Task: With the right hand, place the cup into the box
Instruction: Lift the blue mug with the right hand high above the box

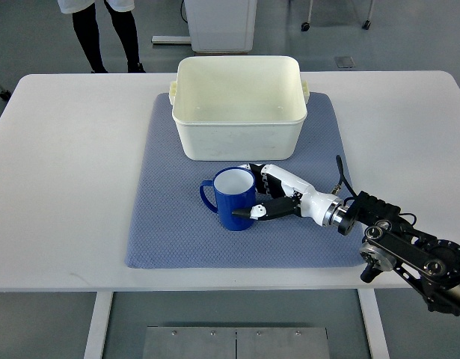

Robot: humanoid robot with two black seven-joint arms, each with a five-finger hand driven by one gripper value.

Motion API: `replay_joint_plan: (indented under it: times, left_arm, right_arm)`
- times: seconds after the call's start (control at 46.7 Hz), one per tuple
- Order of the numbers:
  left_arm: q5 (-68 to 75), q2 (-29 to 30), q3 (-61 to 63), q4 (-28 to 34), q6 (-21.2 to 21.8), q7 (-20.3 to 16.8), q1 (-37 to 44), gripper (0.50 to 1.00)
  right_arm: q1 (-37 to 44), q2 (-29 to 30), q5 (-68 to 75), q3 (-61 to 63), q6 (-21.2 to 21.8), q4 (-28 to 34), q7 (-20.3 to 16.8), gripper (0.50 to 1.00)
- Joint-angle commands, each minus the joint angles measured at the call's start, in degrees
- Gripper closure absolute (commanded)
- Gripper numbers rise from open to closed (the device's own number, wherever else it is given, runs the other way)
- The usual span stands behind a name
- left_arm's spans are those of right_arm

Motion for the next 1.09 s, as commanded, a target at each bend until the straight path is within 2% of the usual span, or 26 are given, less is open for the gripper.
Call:
replay_joint_plan:
  times: [0.0, 0.15, 0.321, 0.663, 0.92, 1.07]
  left_arm:
    - [0.00, 0.00, 0.00, 0.00, -0.01, 0.00, 0.01, 0.500]
    - [0.00, 0.00, 0.00, 0.00, -0.01, 0.00, 0.01, 0.500]
    - [0.00, 0.00, 0.00, 0.00, -0.01, 0.00, 0.01, 0.500]
    - [0.00, 0.00, 0.00, 0.00, -0.01, 0.00, 0.01, 0.500]
    - [0.00, 0.00, 0.00, 0.00, -0.01, 0.00, 0.01, 0.500]
    - [0.00, 0.00, 0.00, 0.00, -0.01, 0.00, 0.01, 0.500]
  right_arm:
    - [0.13, 0.06, 0.06, 0.23, -0.09, -0.13, 0.28, 1.000]
    - [0.39, -1.08, 0.50, 0.49, -0.79, 0.40, 2.39, 1.000]
    - [2.23, -6.09, 1.20, 1.11, -0.61, 2.68, 2.75, 1.000]
    - [3.47, -16.37, 2.78, 3.04, -0.61, 11.82, 3.10, 1.000]
    - [5.31, -23.05, 5.95, 6.11, -0.18, 17.10, 2.04, 1.000]
    - [8.03, -25.34, 9.72, 9.71, 0.44, 18.50, -1.55, 1.000]
